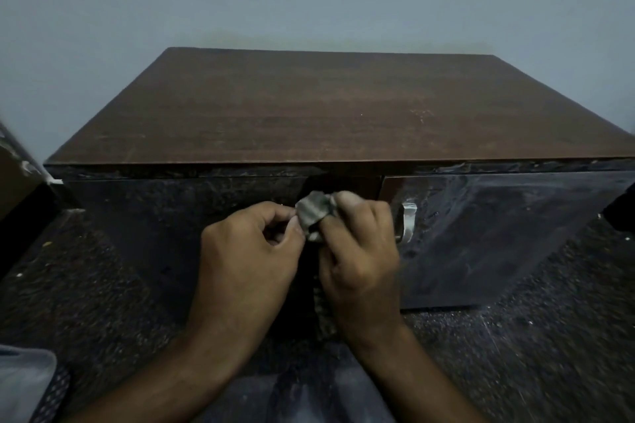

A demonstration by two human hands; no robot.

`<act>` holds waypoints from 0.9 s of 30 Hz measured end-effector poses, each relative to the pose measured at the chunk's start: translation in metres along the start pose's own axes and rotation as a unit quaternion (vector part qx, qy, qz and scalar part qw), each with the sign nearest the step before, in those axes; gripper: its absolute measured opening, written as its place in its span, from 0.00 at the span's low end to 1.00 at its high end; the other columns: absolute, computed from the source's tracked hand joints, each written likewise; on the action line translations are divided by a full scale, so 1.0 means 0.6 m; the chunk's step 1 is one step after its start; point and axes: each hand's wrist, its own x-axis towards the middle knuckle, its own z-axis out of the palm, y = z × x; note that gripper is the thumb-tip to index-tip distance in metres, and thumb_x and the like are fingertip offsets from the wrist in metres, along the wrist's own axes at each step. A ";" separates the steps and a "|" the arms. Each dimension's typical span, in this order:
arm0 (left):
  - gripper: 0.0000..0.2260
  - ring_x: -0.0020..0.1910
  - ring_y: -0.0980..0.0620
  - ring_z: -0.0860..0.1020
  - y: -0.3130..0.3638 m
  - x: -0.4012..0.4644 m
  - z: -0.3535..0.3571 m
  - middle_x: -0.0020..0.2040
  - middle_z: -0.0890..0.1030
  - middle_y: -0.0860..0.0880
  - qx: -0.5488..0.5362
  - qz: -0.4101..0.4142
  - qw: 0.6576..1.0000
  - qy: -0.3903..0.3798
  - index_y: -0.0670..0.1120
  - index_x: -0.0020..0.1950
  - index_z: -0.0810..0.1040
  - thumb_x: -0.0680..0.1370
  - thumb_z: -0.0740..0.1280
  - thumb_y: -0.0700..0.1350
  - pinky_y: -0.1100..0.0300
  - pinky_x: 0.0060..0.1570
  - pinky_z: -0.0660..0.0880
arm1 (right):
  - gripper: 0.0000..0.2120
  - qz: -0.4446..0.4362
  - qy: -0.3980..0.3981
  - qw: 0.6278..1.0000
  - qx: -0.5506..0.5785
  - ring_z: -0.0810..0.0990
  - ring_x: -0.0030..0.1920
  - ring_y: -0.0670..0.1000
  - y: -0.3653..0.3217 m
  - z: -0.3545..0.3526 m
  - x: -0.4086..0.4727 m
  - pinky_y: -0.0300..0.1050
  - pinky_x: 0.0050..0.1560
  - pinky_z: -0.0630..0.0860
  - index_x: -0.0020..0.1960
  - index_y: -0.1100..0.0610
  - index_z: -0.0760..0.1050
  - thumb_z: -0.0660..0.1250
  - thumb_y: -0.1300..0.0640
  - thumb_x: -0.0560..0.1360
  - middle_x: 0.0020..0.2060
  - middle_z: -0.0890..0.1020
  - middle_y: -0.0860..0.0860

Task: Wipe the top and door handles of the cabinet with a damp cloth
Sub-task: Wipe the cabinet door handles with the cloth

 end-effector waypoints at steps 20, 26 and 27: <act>0.06 0.42 0.72 0.79 -0.005 -0.009 0.027 0.39 0.82 0.65 -0.021 0.030 0.999 -0.024 0.54 0.47 0.86 0.72 0.74 0.45 0.80 0.41 0.70 | 0.04 0.157 0.058 0.981 0.094 0.77 0.47 0.41 0.002 -0.022 -0.011 0.24 0.52 0.70 0.48 0.63 0.84 0.76 0.65 0.74 0.45 0.81 0.54; 0.04 0.41 0.70 0.80 -0.006 -0.009 0.017 0.39 0.83 0.62 -0.017 0.041 0.999 -0.005 0.53 0.45 0.86 0.72 0.75 0.45 0.79 0.40 0.70 | 0.04 0.101 0.011 0.995 0.019 0.81 0.44 0.58 -0.002 -0.012 -0.041 0.51 0.45 0.79 0.45 0.67 0.80 0.73 0.66 0.75 0.46 0.81 0.60; 0.04 0.41 0.70 0.80 -0.007 -0.009 0.015 0.39 0.83 0.61 -0.018 0.042 0.999 -0.005 0.53 0.45 0.86 0.72 0.75 0.45 0.80 0.40 0.70 | 0.03 0.091 -0.008 0.996 0.011 0.81 0.44 0.59 0.000 -0.012 -0.057 0.51 0.45 0.79 0.44 0.67 0.80 0.74 0.69 0.73 0.46 0.81 0.61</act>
